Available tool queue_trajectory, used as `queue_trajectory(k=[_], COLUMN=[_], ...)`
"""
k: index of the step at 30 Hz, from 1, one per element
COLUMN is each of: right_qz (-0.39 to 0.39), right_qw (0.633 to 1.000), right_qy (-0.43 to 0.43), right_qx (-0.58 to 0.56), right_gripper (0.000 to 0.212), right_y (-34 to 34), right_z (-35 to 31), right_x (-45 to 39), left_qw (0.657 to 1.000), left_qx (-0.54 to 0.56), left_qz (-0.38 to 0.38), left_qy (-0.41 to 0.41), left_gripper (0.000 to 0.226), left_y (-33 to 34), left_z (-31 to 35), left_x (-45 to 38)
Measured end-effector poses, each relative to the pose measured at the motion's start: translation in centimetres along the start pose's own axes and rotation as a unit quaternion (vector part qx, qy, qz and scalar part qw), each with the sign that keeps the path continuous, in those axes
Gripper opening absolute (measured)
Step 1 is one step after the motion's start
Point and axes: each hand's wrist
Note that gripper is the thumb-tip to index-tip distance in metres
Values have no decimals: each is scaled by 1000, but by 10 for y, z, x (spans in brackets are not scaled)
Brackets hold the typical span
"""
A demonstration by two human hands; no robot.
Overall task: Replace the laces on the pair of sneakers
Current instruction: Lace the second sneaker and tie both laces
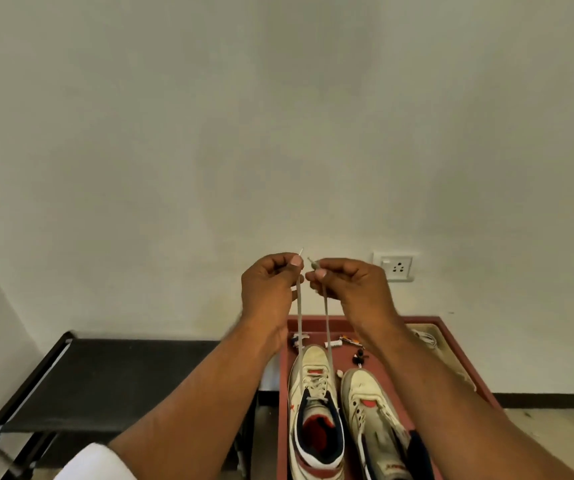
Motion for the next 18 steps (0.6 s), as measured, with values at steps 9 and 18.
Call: queue_trajectory(k=[9, 18], right_qz=[37, 23], right_qw=[992, 978], right_qy=[-79, -124], right_qx=[96, 164], right_gripper=[20, 34], right_y=[-5, -11], right_z=[-7, -7], right_x=[11, 5], left_qw=[999, 992], left_qx=[-7, -76], left_qz=[-16, -59], left_qy=[42, 83], left_gripper=[12, 13], left_y=[9, 5], left_z=[7, 0], left_x=[23, 20])
Point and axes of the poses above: each hand's wrist, its own x-axis away from the middle knuckle, its own y-axis out of the palm, z = x × y, and after that the axes turned 1 degree about z, right-handed
